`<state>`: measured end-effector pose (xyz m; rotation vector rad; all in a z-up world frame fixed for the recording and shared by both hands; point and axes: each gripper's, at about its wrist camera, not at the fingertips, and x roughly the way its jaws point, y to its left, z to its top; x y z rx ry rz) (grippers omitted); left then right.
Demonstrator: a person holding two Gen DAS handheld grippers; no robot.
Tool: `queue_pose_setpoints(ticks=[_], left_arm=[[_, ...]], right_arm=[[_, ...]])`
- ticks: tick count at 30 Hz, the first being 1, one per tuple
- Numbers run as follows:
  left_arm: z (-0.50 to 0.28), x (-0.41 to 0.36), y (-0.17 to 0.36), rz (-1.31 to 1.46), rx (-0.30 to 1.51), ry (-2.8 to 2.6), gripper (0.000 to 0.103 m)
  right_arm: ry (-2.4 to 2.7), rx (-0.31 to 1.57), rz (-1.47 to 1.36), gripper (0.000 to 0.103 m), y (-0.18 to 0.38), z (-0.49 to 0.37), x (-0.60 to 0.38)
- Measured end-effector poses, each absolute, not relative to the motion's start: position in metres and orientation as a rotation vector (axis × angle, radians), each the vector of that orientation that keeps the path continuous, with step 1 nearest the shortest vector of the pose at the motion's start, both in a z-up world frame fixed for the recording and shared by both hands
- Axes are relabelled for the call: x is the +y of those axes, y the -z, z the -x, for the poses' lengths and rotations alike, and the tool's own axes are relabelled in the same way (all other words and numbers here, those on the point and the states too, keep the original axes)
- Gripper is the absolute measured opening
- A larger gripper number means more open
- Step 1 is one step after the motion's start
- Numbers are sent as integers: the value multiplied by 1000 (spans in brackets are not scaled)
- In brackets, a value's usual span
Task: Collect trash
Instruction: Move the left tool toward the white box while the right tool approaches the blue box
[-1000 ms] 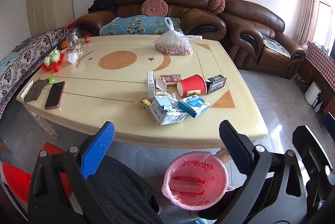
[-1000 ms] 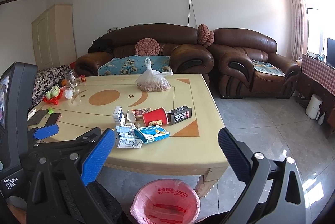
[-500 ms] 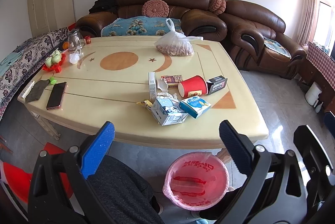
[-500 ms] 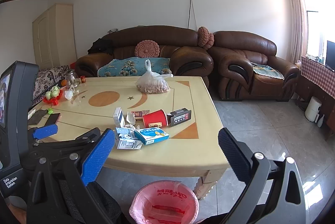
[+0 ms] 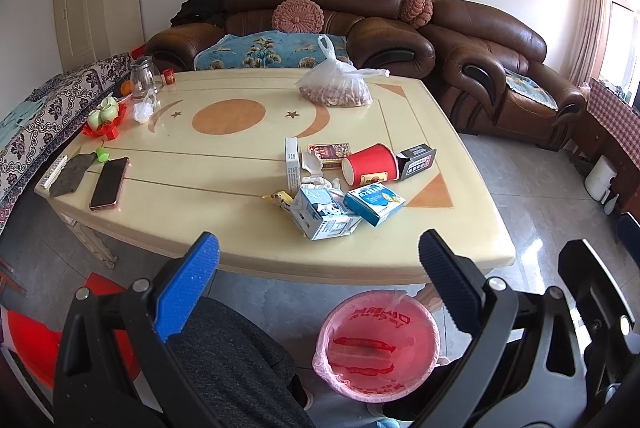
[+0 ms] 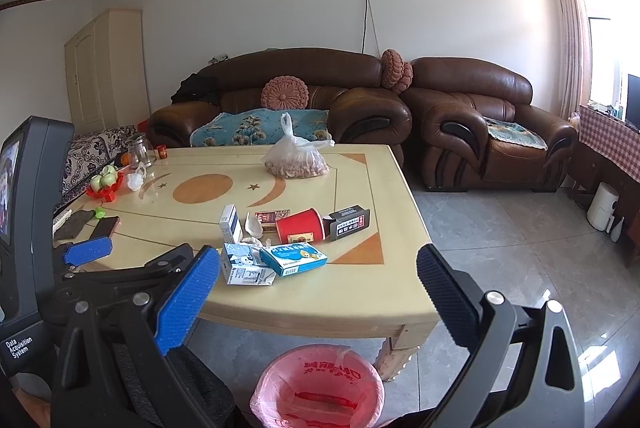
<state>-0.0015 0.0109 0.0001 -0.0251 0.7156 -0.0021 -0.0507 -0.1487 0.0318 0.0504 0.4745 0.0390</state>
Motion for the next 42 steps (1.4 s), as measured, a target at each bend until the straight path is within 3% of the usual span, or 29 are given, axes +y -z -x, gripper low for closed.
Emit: queue_pose_setpoints(ticks=[18,42], left_arm=[[-46,52,25,30,811,71,98],[-183,63,66,22,1001,122,98]], right_arm=[[-163,611,-26,97,11,-14,-169],[-264,666,369,97,93,-113,-138]])
